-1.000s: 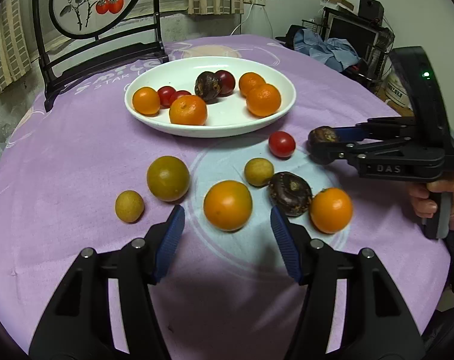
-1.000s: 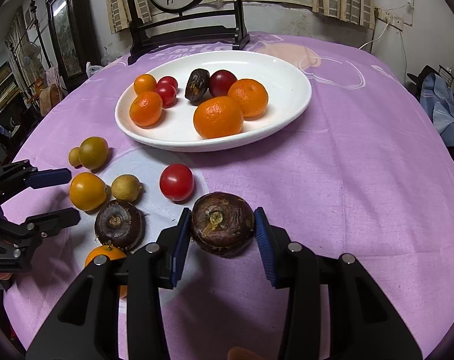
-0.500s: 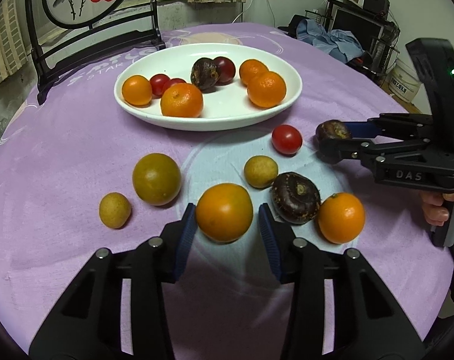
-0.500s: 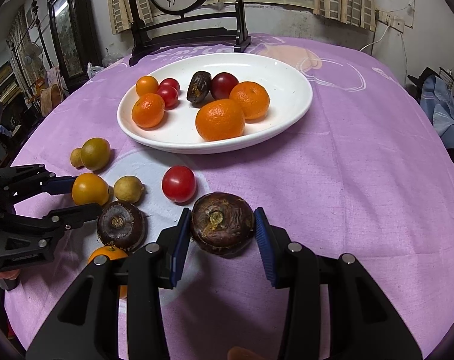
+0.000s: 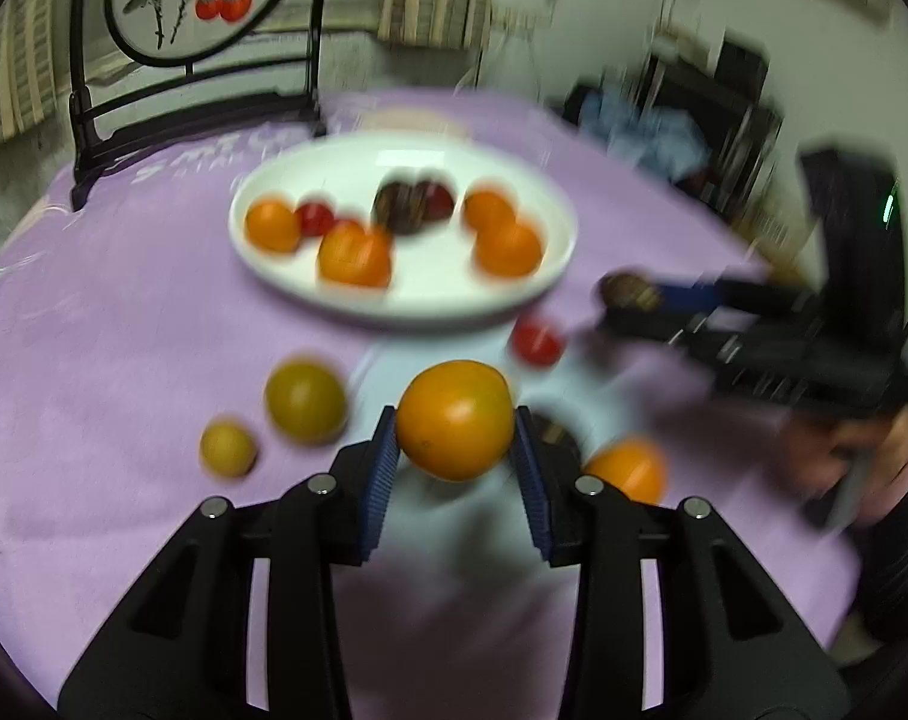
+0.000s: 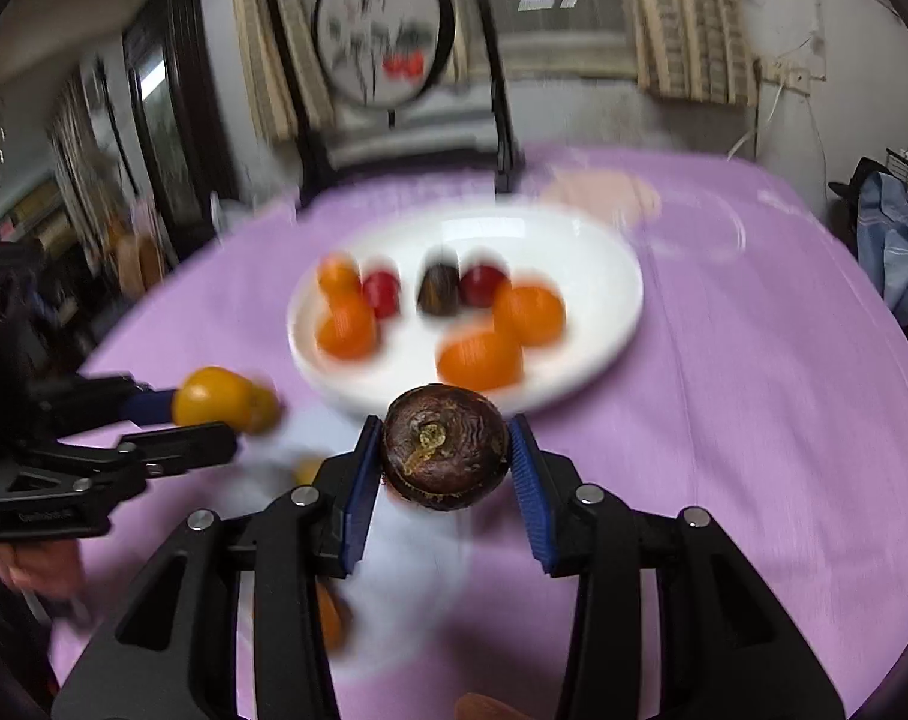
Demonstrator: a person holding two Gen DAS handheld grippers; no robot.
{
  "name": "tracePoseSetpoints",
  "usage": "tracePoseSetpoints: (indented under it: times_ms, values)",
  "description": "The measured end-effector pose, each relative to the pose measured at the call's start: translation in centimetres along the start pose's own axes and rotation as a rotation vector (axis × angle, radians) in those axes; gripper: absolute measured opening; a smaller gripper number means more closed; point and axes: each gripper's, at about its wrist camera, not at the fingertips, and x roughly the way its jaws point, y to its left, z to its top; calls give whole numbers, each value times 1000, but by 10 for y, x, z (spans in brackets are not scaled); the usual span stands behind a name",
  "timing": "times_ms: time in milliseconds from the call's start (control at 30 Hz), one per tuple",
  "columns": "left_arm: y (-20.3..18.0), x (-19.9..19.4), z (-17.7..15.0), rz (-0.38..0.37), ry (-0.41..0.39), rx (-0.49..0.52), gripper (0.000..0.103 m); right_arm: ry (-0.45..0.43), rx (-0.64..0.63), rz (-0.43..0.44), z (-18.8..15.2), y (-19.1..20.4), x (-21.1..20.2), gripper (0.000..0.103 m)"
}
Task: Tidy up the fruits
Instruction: 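Carry both fruits over the white plate and open both grippers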
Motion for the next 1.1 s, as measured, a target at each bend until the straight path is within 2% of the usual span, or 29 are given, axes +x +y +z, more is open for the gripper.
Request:
tracePoseSetpoints:
  times_ms: [67, 133, 233, 333, 467, 667, 967, 1033, 1100]
  values:
    - [-2, -2, 25, 12, -66, -37, 38, -67, 12, -18, 17, 0, 3, 42]
    - [-2, 5, 52, 53, -116, -85, 38, -82, 14, -38, 31, -2, 11, 43]
    - [3, 26, 84, 132, -138, -140, 38, -46, 26, -66, 47, -9, 40, 42]
    - [13, 54, 106, 196, -113, -184, 38, -7, 15, -91, 52, -13, 62, 42]
    - [36, 81, 116, 236, -58, -231, 38, 23, 9, -97, 53, -17, 80, 42]
    - [53, 96, 114, 271, -15, -255, 38, 34, 1, -96, 53, -16, 88, 42]
    - [51, 105, 112, 291, 17, -238, 39, 33, -16, -108, 52, -13, 89, 45]
    - [50, 105, 112, 291, 21, -243, 51, 23, -12, -103, 52, -13, 80, 48]
    - [46, 95, 113, 320, -10, -235, 68, 0, -4, -80, 53, -12, 63, 49]
